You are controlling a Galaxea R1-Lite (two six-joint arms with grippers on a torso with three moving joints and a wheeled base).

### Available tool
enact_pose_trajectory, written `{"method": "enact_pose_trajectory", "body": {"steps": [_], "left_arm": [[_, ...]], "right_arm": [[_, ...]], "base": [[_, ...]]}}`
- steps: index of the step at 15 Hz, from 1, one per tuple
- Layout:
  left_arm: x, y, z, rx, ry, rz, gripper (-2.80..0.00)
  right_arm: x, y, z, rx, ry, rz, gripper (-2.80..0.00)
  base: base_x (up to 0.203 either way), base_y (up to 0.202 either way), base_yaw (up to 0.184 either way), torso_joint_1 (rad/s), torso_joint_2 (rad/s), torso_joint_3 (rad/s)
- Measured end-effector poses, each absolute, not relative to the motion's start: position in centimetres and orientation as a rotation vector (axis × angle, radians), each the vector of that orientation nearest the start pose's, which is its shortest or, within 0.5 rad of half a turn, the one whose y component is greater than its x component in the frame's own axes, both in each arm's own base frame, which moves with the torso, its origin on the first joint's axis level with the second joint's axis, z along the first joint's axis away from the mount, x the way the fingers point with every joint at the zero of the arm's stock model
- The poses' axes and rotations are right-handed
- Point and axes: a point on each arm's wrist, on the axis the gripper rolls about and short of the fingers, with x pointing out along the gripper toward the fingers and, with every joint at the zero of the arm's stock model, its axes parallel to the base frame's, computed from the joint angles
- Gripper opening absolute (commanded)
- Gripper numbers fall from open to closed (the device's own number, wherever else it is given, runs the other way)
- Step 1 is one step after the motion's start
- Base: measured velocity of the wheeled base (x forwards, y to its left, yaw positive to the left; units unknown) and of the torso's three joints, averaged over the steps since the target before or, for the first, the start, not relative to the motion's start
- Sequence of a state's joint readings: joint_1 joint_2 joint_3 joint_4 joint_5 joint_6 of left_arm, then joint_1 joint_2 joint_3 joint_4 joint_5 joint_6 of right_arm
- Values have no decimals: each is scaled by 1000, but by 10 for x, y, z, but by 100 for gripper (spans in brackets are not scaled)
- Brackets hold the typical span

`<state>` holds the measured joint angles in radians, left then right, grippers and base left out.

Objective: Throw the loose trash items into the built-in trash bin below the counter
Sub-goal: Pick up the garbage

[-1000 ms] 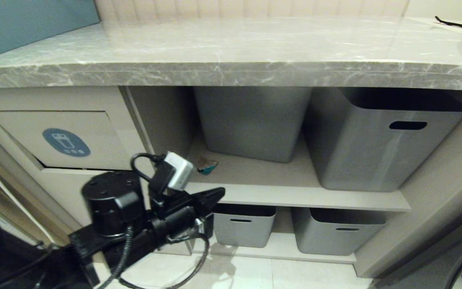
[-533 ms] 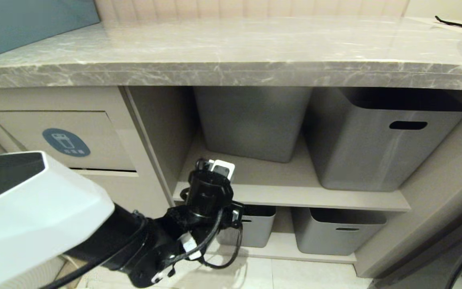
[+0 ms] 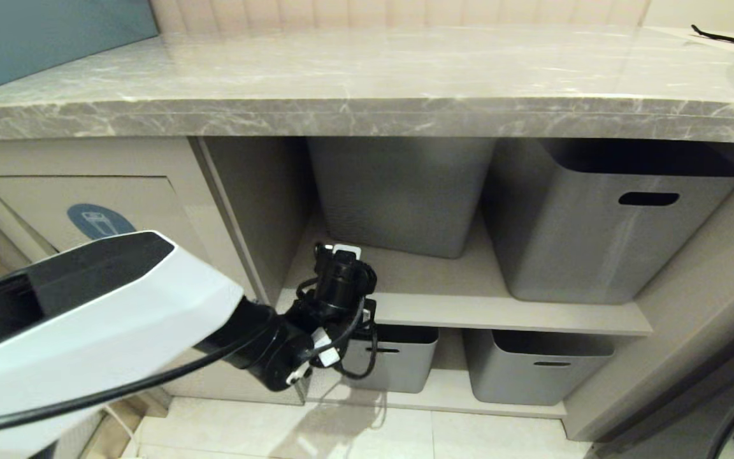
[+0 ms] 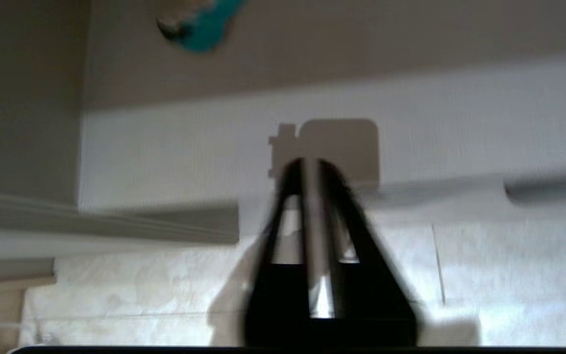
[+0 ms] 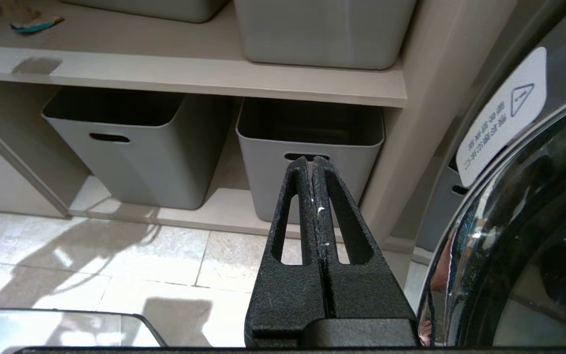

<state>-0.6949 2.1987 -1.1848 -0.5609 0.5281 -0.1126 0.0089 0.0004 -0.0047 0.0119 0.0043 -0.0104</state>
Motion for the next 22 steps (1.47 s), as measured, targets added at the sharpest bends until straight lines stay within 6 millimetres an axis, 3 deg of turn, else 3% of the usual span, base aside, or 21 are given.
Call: {"method": "enact_pose_trajectory", "body": {"steps": [5,9,15,22], "left_arm": [[361,-277,83,141,349,-116,0],[373,-261,74,233,379,-4,0],[387,-259,77,159,330,48,0],[427,-251,77,81,224,91,0]], "right_arm": [[-23,0,76,-10,8,13,-280],[-23,0,76,-10,8,13,-280],[-23,0,76,-10,8,13,-280],[-23,0,76,-10,8,13,-280]], "base": [[0,0,0,0,0,0],[0,0,0,0,0,0],[0,0,0,0,0,0],[0,0,0,0,0,0]]}}
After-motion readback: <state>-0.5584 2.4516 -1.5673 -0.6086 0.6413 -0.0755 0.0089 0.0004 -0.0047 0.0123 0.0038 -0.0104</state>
